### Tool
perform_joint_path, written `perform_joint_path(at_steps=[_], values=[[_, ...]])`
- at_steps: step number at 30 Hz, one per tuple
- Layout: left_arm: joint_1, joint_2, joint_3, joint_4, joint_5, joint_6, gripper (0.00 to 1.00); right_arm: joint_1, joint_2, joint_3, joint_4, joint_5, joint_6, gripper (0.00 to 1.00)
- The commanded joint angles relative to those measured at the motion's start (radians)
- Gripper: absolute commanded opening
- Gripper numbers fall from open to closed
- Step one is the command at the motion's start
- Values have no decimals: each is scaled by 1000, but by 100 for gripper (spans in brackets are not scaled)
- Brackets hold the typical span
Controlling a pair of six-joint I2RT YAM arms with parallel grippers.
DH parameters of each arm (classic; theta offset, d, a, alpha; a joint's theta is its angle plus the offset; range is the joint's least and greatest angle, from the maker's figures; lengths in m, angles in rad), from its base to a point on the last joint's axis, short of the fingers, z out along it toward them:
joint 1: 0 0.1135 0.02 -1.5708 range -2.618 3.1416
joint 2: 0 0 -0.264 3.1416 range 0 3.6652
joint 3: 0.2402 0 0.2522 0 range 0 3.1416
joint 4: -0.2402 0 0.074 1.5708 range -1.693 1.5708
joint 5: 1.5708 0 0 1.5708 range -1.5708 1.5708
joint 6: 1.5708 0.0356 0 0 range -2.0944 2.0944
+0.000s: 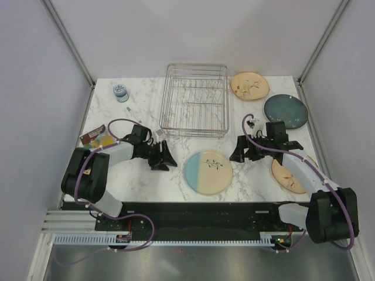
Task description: Load the plates into the dish rack
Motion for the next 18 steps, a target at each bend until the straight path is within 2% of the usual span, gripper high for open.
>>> perform_joint_path(at_steps=[1, 6, 10, 13, 18], values=[[-33, 39, 28, 70, 46, -59, 61, -1, -4, -56, 72, 3, 139, 98], [-85, 72, -5, 121, 43, -118, 52, -1, 39, -72, 67, 66, 208, 98], [-96, 83, -50, 182, 36, -190, 50, 0, 91, -99, 75, 52, 242, 98], [-110, 102, -82, 231, 37, -259, 43, 5, 143, -106, 80, 42, 251, 98], [-133, 155, -84, 273, 25, -332, 43, 7, 249, -145, 161, -62, 292, 98]])
